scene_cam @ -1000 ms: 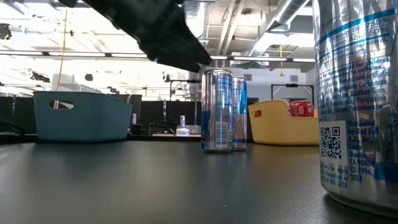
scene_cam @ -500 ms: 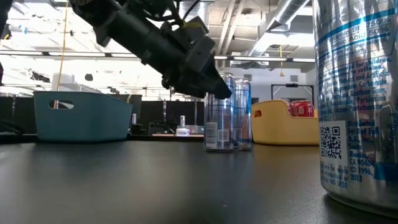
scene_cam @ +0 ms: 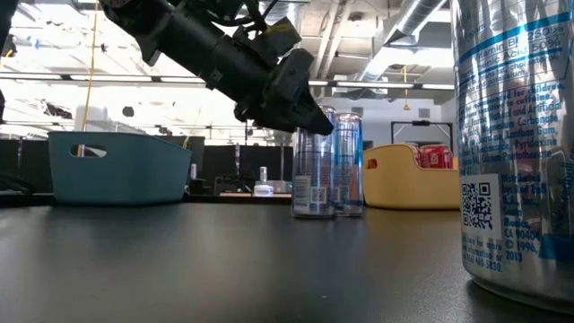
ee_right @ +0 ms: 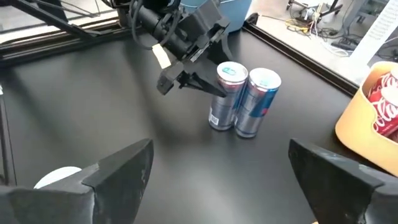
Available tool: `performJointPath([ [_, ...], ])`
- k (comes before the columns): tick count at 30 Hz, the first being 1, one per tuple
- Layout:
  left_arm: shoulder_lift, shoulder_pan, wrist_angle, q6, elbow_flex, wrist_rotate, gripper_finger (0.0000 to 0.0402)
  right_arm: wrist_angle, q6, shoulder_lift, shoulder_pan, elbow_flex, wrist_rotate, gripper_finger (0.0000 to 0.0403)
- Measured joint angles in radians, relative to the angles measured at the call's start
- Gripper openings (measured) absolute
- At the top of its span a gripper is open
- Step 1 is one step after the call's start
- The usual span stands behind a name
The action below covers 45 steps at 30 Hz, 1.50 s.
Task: Sort soda cans
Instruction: Put the middle top blue soda can into the blue bin
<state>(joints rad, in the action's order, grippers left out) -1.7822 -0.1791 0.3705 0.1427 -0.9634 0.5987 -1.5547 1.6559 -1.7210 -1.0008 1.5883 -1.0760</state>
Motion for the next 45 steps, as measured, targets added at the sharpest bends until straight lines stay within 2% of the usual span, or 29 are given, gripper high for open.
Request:
performJointPath([
  [3, 0.032, -0.004, -0.054, -0.051, -0.001, 0.002, 0.0226, -0.001, -0.004, 0.000, 0.000, 0.000, 0.000, 0.0373],
  [6, 0.117, -0.020, -0.159, -0.064, -0.002, 0.031, 0.0226, -0.007, -0.004, 0.000, 0.001, 0.000, 0.000, 0.0357],
  [13, 0.488, -0.021, -0.455, -0.116, -0.005, 0.140, 0.0226, -0.016, -0.057, 0.009, 0.037, 0.000, 0.000, 0.0322],
  [19, 0.837, 0.094, -0.626, -0.161, -0.005, 0.157, 0.0226, -0.016, -0.154, 0.019, 0.104, 0.000, -0.002, 0.0315],
  [24, 0.993, 0.240, -0.704, -0.221, -0.003, 0.216, 0.0226, -0.016, -0.223, 0.054, 0.205, 0.000, -0.004, 0.0314],
  [27, 1.018, 0.346, -0.743, -0.222, 0.000, 0.222, 0.0226, -0.017, -0.249, 0.078, 0.260, 0.000, -0.030, 0.0314],
  [30, 0.991, 0.455, -0.764, -0.187, 0.016, 0.221, 0.0226, -0.016, -0.258, 0.084, 0.301, 0.000, -0.081, 0.0314],
  [32, 0.967, 0.530, -0.686, -0.181, 0.072, 0.201, 0.0226, -0.014, -0.247, 0.081, 0.324, -0.001, -0.103, 0.0314],
  [38, 0.901, 0.777, -0.329, -0.155, 0.298, 0.035, 0.0226, -0.016, -0.270, 0.080, 0.377, -0.009, -0.083, 0.0314],
  [45, 0.885, 0.969, -0.277, -0.129, 0.409, -0.020, 0.0226, -0.016, -0.332, 0.079, 0.375, -0.009, -0.081, 0.0314],
])
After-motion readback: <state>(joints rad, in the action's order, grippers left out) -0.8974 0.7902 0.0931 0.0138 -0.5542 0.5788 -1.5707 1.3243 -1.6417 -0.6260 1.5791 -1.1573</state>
